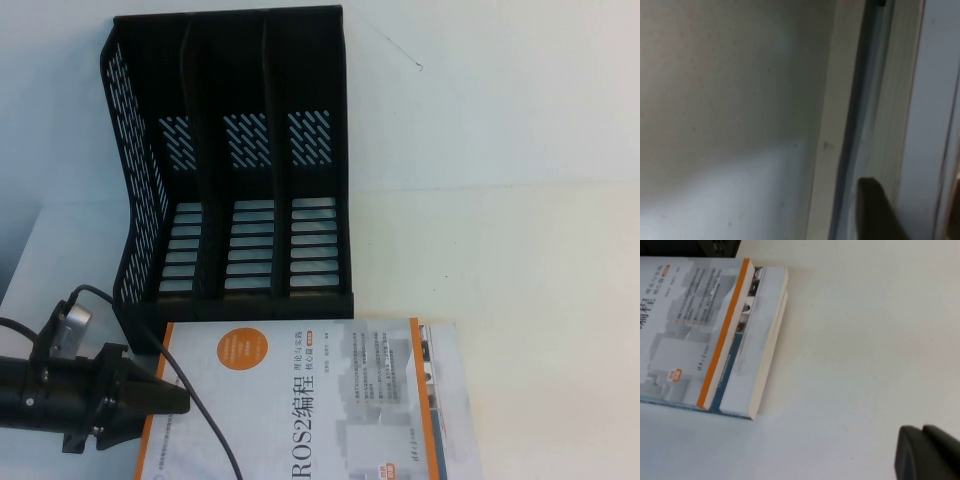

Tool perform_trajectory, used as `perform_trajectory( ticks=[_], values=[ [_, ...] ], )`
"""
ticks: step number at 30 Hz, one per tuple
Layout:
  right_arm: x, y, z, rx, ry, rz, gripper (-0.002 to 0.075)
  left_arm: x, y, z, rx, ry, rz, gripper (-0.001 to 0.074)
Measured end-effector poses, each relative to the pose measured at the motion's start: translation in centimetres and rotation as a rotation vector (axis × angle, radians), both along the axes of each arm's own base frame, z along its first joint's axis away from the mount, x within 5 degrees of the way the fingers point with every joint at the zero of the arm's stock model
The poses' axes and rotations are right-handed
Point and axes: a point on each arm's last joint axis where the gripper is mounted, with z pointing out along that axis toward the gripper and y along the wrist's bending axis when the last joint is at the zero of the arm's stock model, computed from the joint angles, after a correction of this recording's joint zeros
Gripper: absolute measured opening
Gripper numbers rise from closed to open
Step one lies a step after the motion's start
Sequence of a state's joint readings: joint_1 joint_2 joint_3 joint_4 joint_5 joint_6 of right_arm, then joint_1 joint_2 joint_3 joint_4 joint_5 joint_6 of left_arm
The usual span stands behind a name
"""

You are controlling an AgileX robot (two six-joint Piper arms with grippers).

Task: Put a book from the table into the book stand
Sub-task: Pick up the book with your left arm

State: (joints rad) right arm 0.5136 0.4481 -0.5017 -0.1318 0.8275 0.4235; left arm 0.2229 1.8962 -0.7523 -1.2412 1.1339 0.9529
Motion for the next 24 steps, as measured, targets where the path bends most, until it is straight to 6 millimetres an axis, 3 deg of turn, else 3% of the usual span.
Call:
perform_trajectory(
  ticks=[5, 11, 15, 24],
  values=[
    [0.0, 0.0, 0.0, 0.002, 0.001, 0.000, 0.0000, -0.1, 0.0, 0.0, -0.005, 0.002, -0.010, 0.0110],
    [0.0, 0.0, 0.0, 0.005, 0.001, 0.001, 0.0000, 0.0, -0.1, 0.2, -0.011, -0.003, -0.012, 0.0109],
    [0.0, 0.1, 0.0, 0.006, 0.001, 0.002, 0.0000, -0.2, 0.0, 1.6, 0.008, -0.051, -0.021, 0.0109],
    [0.0, 0.1, 0.0, 0.006, 0.001, 0.002, 0.0000, -2.0, -0.3, 8.1, 0.096, -0.224, -0.024, 0.0107]
  ],
)
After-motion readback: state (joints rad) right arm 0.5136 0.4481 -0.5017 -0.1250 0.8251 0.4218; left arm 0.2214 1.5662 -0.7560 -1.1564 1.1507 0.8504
